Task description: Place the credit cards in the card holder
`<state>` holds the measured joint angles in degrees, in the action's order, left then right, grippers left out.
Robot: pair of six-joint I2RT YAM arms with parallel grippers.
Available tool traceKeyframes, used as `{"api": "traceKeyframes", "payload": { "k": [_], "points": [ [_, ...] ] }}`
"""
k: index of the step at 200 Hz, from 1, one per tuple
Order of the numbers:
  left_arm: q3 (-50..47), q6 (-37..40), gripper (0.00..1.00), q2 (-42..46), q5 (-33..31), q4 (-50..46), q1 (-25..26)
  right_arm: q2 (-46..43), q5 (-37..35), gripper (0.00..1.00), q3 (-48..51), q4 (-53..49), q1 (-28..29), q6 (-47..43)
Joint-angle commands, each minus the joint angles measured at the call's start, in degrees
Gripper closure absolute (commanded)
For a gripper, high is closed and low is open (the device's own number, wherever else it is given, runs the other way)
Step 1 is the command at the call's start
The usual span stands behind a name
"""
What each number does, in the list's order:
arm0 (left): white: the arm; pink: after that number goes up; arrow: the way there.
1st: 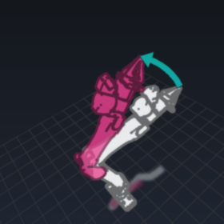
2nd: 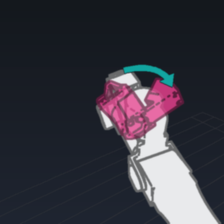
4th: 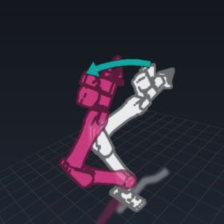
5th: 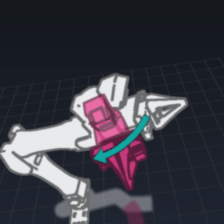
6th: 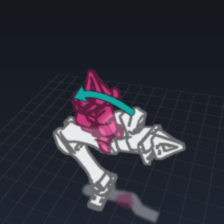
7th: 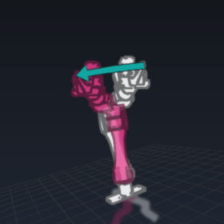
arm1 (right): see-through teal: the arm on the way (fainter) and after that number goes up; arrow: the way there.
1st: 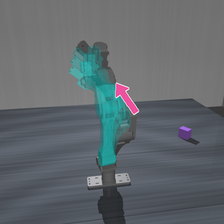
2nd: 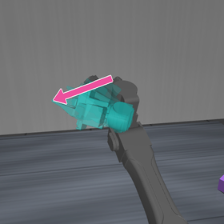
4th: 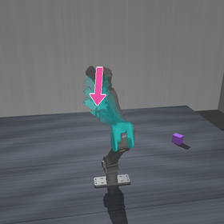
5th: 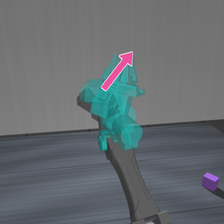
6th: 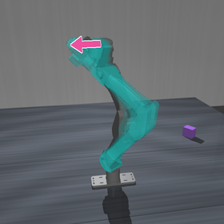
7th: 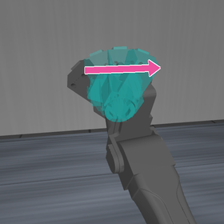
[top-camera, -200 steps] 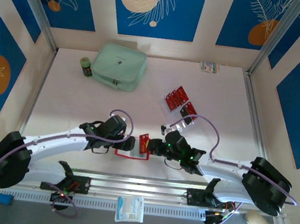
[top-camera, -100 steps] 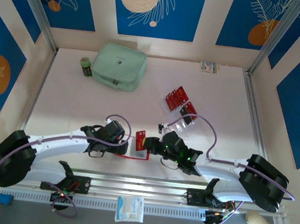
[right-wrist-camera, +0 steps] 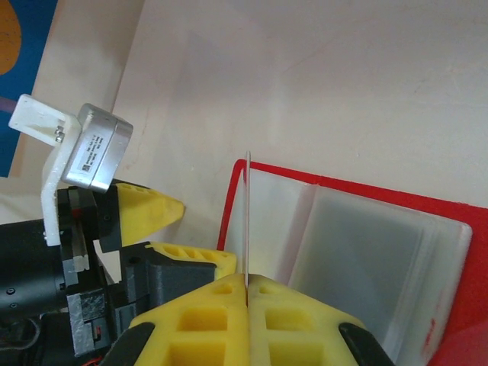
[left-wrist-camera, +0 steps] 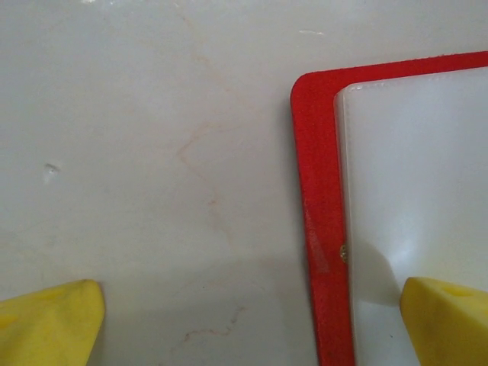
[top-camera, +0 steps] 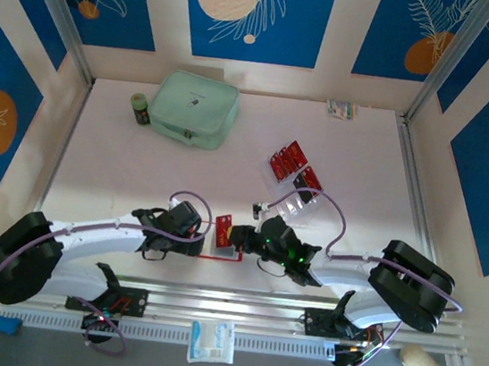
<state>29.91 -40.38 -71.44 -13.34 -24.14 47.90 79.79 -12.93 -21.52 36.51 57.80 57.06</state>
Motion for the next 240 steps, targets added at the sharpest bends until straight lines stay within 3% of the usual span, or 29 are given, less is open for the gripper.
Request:
{"api": "traceKeyframes", "payload": {
  "k": [1,85,181,208,240],
  "points": [
    [-1.8,-1.5,0.0,0.2,-1.8,-0.9,-0.3,0.4,-1.5,1.0,1.3,4.0,0.6,0.5],
    [-3.8,-5.9,0.0,0.9,-1.2,-1.6,-0.2,4.9,-5.4,1.0,1.7,8.8,1.9,2.2],
    [-6.7,-8.7,0.02,4.4,0.8,-1.4,0.0,11.7,-15.0,1.0,3.0,19.6,7.1,5.4],
    [-6.3,-8.7,0.02,5.6,1.2,-1.3,0.2,9.4,-15.8,1.0,4.0,17.5,8.0,5.6],
    [-3.9,-7.8,0.02,7.0,1.3,-2.2,0.3,4.6,-14.7,1.0,3.3,7.2,8.1,4.6]
  ]
}}
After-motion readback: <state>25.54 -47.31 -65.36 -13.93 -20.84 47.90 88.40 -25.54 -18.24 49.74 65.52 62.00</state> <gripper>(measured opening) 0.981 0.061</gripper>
